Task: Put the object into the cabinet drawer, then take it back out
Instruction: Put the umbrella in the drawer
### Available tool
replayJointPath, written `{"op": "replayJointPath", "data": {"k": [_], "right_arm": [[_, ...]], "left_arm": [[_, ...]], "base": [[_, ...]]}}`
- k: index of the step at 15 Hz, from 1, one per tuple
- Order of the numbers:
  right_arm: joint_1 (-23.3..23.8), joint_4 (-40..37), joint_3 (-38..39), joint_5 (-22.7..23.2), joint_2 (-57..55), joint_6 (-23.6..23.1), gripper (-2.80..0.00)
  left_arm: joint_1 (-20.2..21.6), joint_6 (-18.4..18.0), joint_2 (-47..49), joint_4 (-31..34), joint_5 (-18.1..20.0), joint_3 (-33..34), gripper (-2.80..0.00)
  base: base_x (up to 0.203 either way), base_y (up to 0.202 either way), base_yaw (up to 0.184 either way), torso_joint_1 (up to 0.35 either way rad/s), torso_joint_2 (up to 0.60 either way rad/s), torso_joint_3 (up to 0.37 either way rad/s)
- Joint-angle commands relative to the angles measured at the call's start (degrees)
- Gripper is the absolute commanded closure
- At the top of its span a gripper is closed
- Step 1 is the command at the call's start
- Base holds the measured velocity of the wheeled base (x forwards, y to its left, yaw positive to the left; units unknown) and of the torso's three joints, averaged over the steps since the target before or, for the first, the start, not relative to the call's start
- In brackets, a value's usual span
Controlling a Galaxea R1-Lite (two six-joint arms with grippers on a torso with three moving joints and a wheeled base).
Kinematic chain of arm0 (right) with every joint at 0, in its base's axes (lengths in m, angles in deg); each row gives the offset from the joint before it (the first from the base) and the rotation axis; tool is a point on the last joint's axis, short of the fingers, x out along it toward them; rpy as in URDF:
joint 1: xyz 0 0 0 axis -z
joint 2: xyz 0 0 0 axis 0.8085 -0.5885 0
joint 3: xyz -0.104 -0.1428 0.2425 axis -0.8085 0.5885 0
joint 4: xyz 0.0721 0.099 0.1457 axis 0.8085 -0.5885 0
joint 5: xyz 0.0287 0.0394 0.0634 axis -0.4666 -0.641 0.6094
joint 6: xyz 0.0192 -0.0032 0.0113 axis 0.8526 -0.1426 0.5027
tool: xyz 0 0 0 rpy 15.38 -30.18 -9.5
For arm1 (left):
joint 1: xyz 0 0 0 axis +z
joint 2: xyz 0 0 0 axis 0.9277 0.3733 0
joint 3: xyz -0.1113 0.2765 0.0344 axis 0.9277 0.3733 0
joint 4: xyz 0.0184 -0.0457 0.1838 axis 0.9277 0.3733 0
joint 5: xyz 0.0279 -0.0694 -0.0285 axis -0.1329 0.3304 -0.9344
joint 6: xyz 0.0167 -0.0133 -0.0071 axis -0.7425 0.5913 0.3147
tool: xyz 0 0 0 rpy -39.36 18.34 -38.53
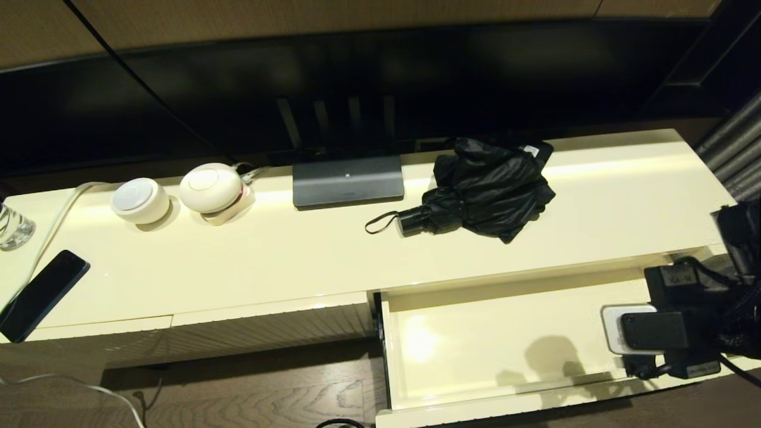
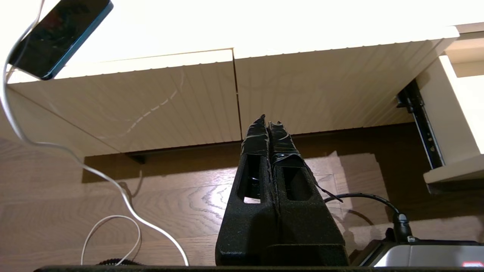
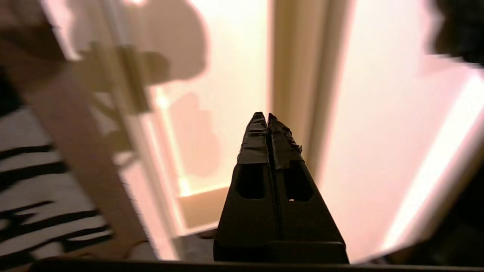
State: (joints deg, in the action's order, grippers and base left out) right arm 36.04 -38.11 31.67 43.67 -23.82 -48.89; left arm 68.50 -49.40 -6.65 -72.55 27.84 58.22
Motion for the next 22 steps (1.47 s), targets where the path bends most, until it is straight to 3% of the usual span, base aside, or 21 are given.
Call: {"op": "replayJointPath", "data": {"k": [1, 5, 6, 8, 11, 15, 17, 19, 22], "right_arm": [[-3.1, 1.7, -4.2, -1.9, 2.7, -1.7, 0.00], [-9.8, 5.3, -9.1, -6.1, -1.2, -2.2, 0.00], [-10.5, 5.4, -9.9, -6.4, -2.4, -4.0, -2.80], [-10.7, 6.1, -11.0, -6.5, -4.0, -5.2, -2.80], [-10.2, 15.2, -11.6, -6.7, -8.0, -6.2, -2.80], [-7.2, 23.2, -11.9, -5.3, -11.1, -15.1, -2.80], [-6.6, 28.2, -11.9, -2.9, -13.9, -17.2, -2.80], [-6.5, 32.8, -12.5, -1.3, -16.6, -18.3, -2.80], [-7.1, 33.5, -14.7, -1.0, -19.5, -18.6, -2.80]], "left_arm": [[0.0, 0.0, 0.1, 0.0, 0.0, 0.2, 0.00], [0.0, 0.0, 0.1, 0.0, 0.0, 0.2, 0.00], [0.0, 0.0, 0.1, 0.0, 0.0, 0.2, 0.00], [0.0, 0.0, 0.1, 0.0, 0.0, 0.2, 0.00], [0.0, 0.0, 0.1, 0.0, 0.0, 0.2, 0.00], [0.0, 0.0, 0.1, 0.0, 0.0, 0.2, 0.00], [0.0, 0.0, 0.1, 0.0, 0.0, 0.2, 0.00], [0.0, 0.0, 0.1, 0.0, 0.0, 0.2, 0.00], [0.0, 0.0, 0.1, 0.0, 0.0, 0.2, 0.00]], "base": [[0.000, 0.000, 0.000, 0.000, 0.00, 0.000], [0.000, 0.000, 0.000, 0.000, 0.00, 0.000], [0.000, 0.000, 0.000, 0.000, 0.00, 0.000], [0.000, 0.000, 0.000, 0.000, 0.00, 0.000], [0.000, 0.000, 0.000, 0.000, 0.00, 0.000], [0.000, 0.000, 0.000, 0.000, 0.00, 0.000], [0.000, 0.000, 0.000, 0.000, 0.00, 0.000], [0.000, 0.000, 0.000, 0.000, 0.00, 0.000], [0.000, 0.000, 0.000, 0.000, 0.00, 0.000]]}}
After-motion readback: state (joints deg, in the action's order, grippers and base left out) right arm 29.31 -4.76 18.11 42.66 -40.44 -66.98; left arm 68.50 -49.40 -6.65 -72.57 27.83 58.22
